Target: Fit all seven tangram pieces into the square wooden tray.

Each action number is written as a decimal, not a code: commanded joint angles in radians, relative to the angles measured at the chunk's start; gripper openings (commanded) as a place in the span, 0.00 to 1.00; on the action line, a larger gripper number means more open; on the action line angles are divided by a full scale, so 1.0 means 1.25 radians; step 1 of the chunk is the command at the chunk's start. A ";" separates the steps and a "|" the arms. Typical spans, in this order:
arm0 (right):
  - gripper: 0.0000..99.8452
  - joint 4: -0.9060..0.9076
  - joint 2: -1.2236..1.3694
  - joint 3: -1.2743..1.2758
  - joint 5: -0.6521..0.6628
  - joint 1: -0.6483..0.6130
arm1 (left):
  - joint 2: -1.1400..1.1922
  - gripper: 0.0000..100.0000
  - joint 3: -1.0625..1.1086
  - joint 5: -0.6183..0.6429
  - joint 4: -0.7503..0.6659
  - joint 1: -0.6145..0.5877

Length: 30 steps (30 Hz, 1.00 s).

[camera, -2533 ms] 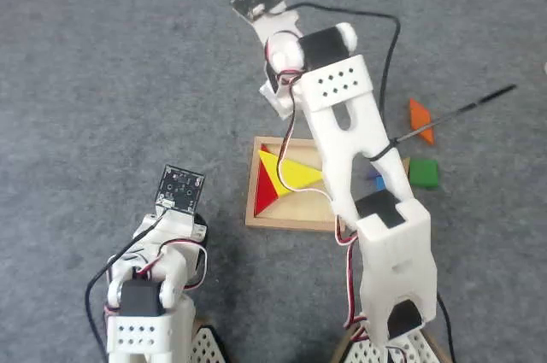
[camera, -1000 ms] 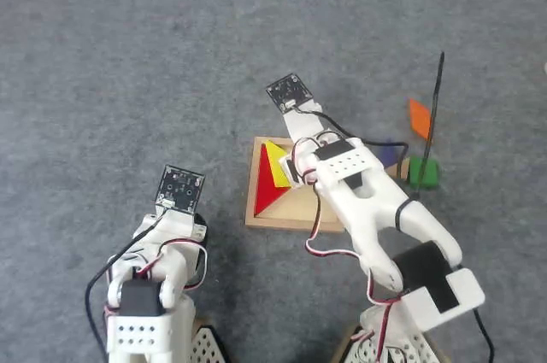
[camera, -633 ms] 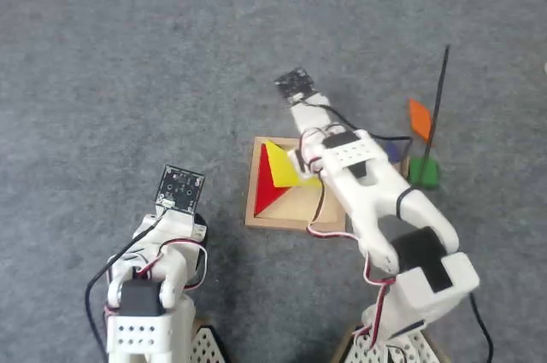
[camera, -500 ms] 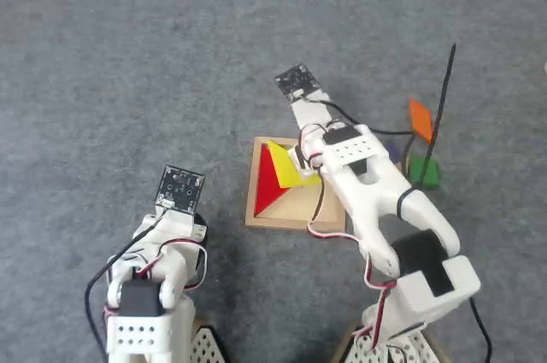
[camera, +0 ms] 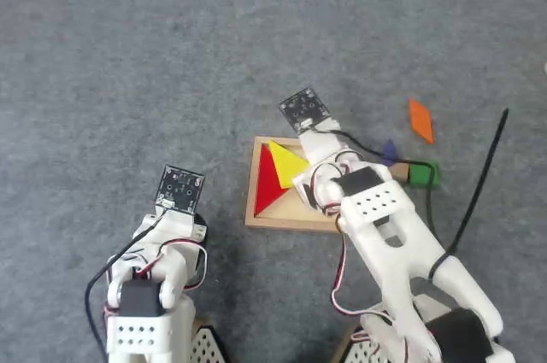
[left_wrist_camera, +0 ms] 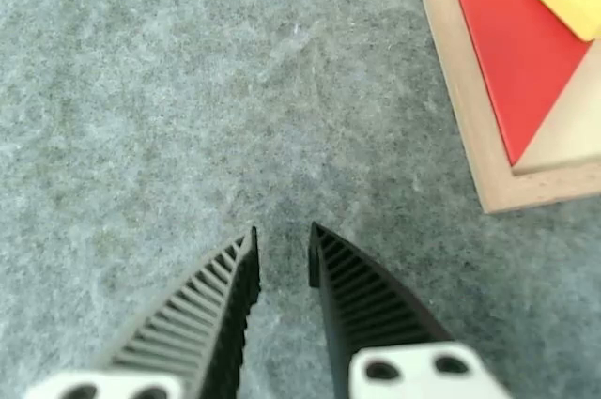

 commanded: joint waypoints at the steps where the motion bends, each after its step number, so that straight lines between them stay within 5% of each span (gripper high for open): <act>1: 0.25 -0.013 0.018 -0.012 -0.007 -0.009 | -0.017 0.09 -0.009 -0.009 0.002 -0.001; 30: 0.25 -0.019 0.407 -0.331 0.020 0.105 | -0.017 0.09 -0.009 -0.009 0.002 -0.001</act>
